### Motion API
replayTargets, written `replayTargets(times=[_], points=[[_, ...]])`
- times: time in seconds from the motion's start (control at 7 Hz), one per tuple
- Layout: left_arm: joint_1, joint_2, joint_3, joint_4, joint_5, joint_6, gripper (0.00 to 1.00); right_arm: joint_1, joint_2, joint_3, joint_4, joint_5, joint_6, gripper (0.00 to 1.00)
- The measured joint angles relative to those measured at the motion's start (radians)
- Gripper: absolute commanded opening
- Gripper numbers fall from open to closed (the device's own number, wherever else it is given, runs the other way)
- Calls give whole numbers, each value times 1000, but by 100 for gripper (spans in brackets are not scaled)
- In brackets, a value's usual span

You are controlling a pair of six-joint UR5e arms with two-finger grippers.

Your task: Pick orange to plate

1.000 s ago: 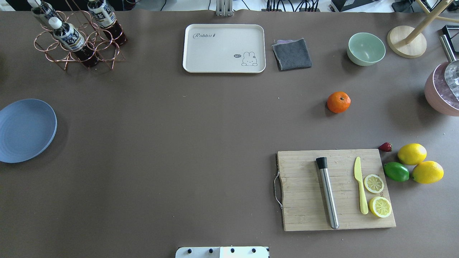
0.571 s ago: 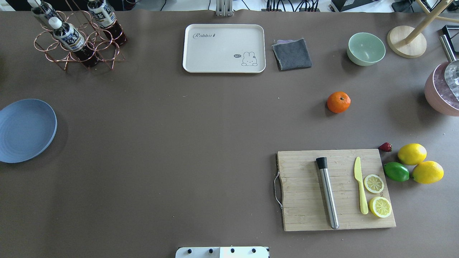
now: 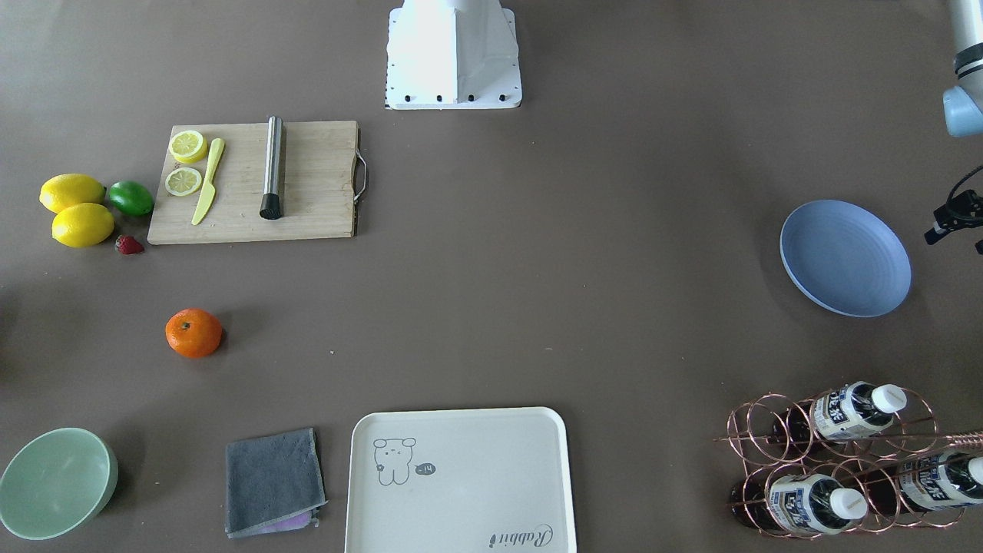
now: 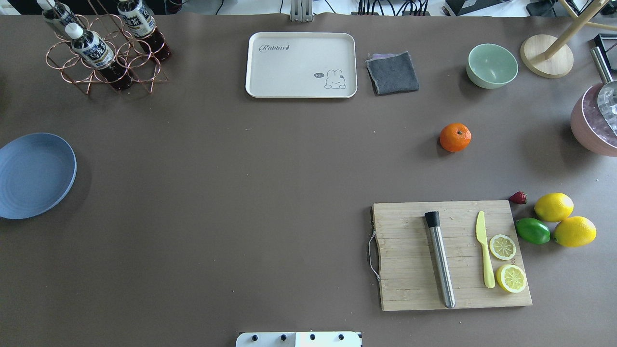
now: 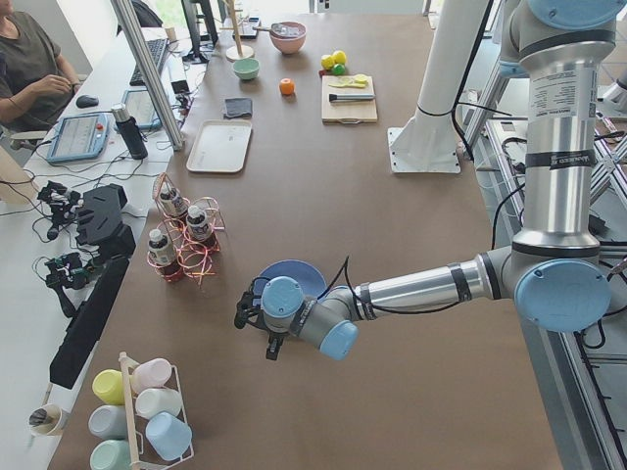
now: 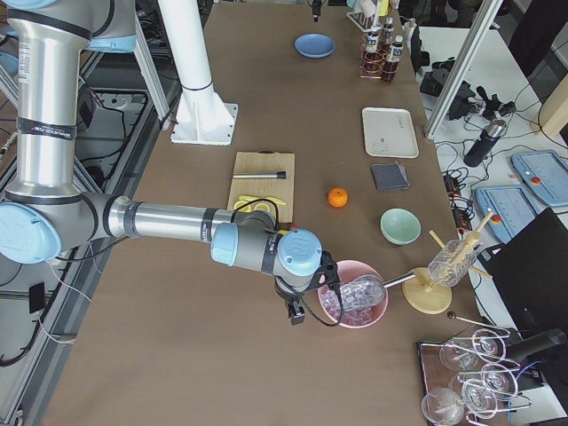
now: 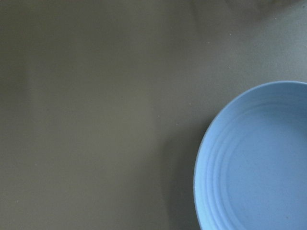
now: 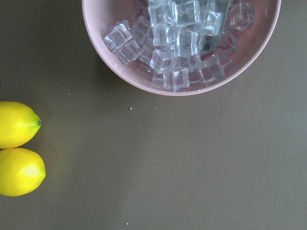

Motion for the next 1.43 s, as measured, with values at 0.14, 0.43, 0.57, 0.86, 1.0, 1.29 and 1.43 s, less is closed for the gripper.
replayTargets(times=[0.14, 0.43, 0.57, 0.86, 1.0, 1.29, 1.43], points=[[49, -6, 20, -47, 29, -53, 93, 0, -1, -4, 5, 2, 0, 100], [97, -11, 65, -120, 46, -107, 69, 0, -2, -7, 9, 6, 2, 100], [102, -14, 74, -132, 47, -113, 15, 0, -2, -8, 10, 6, 2, 100], [105, -16, 72, -140, 44, -150, 0, 0, -2, -8, 10, 9, 2, 100], [106, -18, 69, -143, 41, -164, 0, 0, -2, -8, 10, 13, 3, 100], [109, -28, 40, -143, 13, -198, 0, -8, 16, 3, 13, 37, 23, 100], [109, -48, 0, -137, -14, -284, 0, -35, 41, 7, 25, 54, 83, 100]])
